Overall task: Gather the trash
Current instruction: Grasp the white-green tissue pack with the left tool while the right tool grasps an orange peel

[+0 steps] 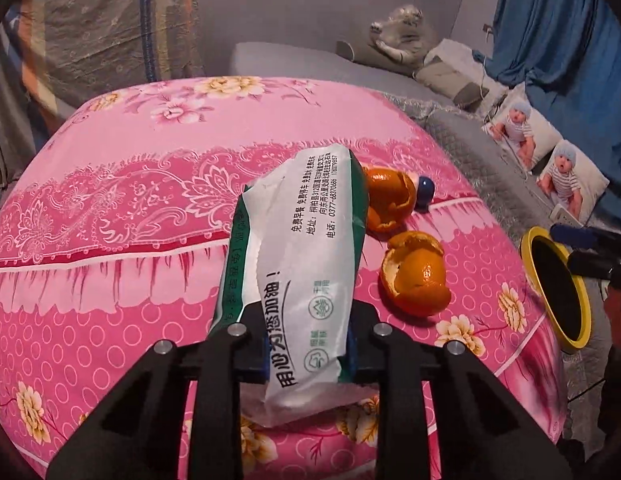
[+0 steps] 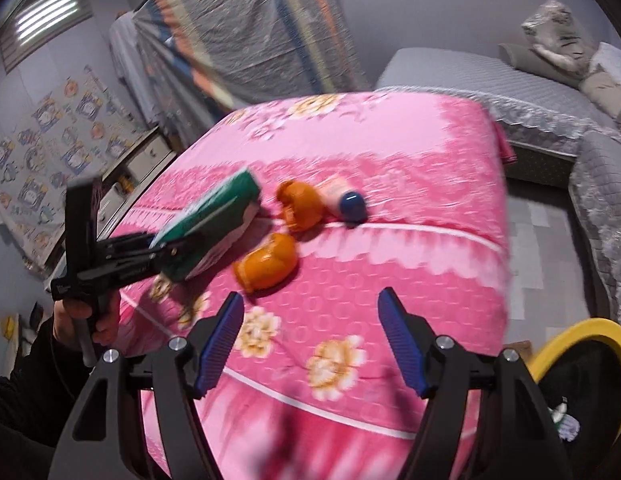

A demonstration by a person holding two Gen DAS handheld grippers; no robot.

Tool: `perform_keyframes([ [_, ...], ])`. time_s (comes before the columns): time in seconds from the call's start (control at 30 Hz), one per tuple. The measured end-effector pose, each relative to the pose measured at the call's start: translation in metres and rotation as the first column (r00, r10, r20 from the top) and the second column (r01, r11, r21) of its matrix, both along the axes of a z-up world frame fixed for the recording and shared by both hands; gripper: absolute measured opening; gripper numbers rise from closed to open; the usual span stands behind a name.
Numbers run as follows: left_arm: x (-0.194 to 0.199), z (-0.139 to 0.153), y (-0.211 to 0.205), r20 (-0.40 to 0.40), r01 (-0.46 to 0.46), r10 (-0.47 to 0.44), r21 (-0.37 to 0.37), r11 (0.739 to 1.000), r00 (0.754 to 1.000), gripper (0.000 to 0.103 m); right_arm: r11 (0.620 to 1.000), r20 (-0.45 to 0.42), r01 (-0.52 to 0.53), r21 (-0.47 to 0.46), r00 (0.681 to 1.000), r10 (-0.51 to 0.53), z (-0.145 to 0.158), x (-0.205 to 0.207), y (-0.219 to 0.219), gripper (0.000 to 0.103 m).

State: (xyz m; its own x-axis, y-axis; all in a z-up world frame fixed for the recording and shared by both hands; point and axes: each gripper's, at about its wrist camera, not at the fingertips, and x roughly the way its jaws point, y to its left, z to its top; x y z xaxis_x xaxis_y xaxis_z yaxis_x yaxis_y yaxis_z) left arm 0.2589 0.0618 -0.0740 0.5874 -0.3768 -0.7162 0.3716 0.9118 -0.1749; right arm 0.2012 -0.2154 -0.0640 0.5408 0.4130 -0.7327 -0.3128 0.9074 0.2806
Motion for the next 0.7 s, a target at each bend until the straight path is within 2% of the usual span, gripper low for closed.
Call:
perform_keyframes([
  [0.13, -0.009, 0.009, 0.017, 0.032, -0.027, 0.029, -0.067, 0.997, 0.999, 0.022, 0.999, -0.038, -0.046, 0.006, 0.998, 0.046, -0.012, 0.012, 0.024, 0.066],
  [0.27, -0.031, 0.031, 0.040, 0.100, -0.065, 0.079, -0.135, 0.989, 0.992, 0.022, 0.998, -0.034, -0.059, -0.025, 0.998, 0.058, -0.017, 0.022, 0.045, 0.066],
  [0.43, -0.060, 0.050, 0.059, 0.177, -0.108, 0.138, -0.170, 0.979, 0.974, 0.022, 0.997, -0.051, -0.062, -0.042, 0.997, 0.060, -0.023, 0.041, 0.062, 0.066],
  [0.53, -0.070, 0.054, 0.065, 0.197, -0.119, 0.154, -0.182, 0.976, 0.968, 0.022, 0.999, -0.072, -0.032, -0.039, 0.997, 0.030, -0.028, 0.055, 0.064, 0.066],
  [0.7, -0.081, 0.056, 0.071, 0.219, -0.134, 0.175, -0.190, 0.973, 0.960, 0.022, 1.000, -0.164, -0.017, -0.011, 0.986, 0.015, -0.043, 0.082, 0.070, 0.057],
])
